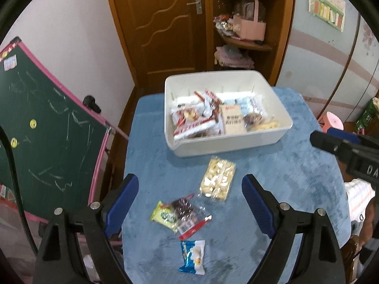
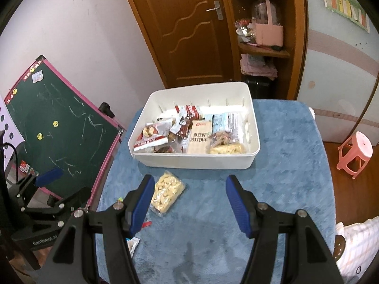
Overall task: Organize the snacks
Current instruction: 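Withdraw both tools from the bin toward the remaining snacks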
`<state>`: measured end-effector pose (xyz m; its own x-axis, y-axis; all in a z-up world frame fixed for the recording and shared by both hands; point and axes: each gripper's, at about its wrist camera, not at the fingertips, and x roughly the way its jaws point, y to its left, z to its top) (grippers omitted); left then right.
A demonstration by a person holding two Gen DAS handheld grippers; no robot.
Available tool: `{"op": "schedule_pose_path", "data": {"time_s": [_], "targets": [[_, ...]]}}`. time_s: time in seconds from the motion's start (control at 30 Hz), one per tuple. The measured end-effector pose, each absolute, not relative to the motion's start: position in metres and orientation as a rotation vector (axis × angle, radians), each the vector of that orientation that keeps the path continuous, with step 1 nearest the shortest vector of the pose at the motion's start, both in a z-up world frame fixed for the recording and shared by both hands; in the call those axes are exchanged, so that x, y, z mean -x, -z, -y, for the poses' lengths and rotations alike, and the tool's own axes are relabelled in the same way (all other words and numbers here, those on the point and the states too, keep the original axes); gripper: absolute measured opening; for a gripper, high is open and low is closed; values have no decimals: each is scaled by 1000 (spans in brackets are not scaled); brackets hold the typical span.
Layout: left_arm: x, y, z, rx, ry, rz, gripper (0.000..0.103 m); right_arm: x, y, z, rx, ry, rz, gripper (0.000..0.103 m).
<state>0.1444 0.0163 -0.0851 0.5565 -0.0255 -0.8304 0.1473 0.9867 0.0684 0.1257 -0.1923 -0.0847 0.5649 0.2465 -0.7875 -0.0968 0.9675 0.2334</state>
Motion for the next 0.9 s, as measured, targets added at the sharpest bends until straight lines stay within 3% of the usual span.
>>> {"op": "schedule_pose_path", "data": {"time_s": [0.9], "targets": [[-136, 209, -100, -128, 45, -1218, 88, -149, 194, 139, -205, -228, -1195, 63]]}}
